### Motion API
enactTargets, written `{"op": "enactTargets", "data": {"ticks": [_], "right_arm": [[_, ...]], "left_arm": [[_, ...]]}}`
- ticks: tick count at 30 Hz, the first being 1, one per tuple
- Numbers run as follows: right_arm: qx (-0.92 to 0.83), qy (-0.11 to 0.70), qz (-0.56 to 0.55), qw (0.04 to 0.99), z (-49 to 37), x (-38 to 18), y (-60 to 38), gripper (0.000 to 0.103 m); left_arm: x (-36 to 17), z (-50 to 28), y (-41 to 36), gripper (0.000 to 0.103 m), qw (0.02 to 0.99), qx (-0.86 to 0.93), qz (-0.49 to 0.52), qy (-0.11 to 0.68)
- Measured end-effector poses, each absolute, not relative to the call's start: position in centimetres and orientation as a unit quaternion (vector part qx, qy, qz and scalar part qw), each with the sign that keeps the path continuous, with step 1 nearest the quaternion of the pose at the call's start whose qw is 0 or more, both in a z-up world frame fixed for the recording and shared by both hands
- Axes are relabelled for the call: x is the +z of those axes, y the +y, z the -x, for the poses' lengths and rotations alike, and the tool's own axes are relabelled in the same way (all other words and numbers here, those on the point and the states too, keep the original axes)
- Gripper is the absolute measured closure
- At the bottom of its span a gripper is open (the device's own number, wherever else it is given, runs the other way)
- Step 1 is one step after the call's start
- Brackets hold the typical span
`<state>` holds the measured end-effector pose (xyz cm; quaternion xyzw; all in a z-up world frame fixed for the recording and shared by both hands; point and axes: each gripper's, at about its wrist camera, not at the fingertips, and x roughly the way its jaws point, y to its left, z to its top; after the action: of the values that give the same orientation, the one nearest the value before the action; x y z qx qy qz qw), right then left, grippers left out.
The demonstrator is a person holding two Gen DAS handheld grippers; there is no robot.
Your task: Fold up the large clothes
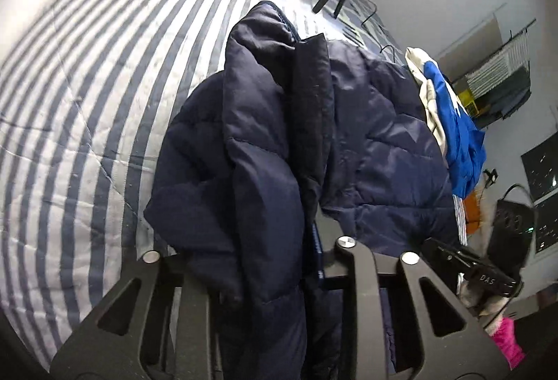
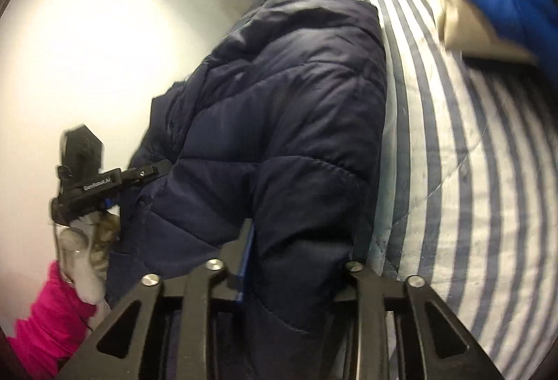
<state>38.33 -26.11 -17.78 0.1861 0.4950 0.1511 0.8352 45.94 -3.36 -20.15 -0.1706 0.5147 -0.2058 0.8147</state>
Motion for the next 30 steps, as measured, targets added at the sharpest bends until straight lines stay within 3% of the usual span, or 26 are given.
{"op": "enactTargets", "data": {"ticks": [7, 19, 30], "right_arm": [[0.130, 0.487, -0.104, 0.857, -36.9, -14.0, -24.3, 0.083], [0.113, 0.429, -0.043, 0.895, -32.3, -6.6, -27.7, 0.085], [0.063, 0.382, -0.031, 0.922, -32.2, -1.3, -36.1, 0.085]], "left_arm": [[-17.5, -43.0, -4.2, 0.087, 0.827, -0.216, 0.144, 0.499], [-9.3, -39.9, -8.2, 0.088, 0.852, -0.268, 0.127, 0.431], [-4.0, -43.0, -17.9, 0.088, 0.865, -0.311, 0.099, 0.382]]}}
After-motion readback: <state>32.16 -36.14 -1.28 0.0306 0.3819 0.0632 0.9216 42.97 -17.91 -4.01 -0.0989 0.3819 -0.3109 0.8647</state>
